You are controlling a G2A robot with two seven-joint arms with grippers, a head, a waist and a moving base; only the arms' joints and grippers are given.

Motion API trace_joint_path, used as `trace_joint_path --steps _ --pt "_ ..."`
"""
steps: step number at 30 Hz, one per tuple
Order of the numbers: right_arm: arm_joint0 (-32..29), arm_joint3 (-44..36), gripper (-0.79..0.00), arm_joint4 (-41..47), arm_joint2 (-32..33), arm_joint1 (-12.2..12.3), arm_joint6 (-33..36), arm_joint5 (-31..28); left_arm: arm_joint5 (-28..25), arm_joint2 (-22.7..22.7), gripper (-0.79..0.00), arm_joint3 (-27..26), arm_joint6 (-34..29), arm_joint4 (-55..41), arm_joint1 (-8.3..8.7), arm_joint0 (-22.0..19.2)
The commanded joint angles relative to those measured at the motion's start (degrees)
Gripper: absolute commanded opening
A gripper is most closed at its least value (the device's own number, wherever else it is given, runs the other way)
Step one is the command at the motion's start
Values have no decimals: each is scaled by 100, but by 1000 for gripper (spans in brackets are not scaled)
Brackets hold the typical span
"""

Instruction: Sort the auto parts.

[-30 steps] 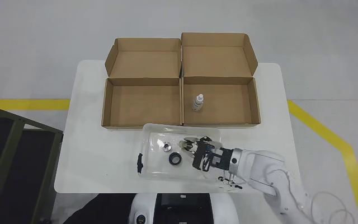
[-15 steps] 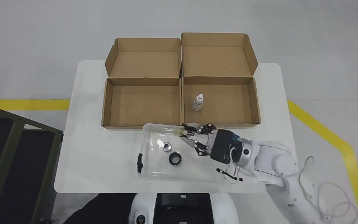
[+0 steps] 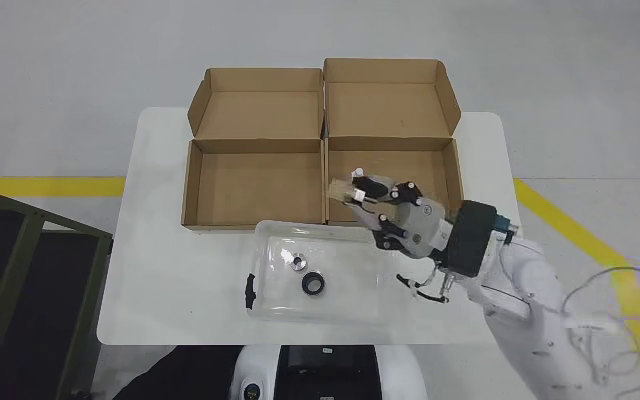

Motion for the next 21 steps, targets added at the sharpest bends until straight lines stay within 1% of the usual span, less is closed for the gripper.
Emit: trace_joint_path --steps 1,7,12,17,21 --pt "-27 -84 -785 27 96 1 -109 13 0 0 0 0 0 0 0 0" --pt "-109 -277 -785 79 427 2 -544 13 0 0 0 0 0 0 0 0" --pt "-144 -352 -785 49 589 1 -722 -47 0 0 0 0 0 0 0 0" --pt "-132 -362 -785 5 639 -4 -757 -112 0 0 0 0 0 0 0 0" --pt "-107 -356 -785 -31 641 0 -596 -232 0 0 0 0 0 0 0 0"
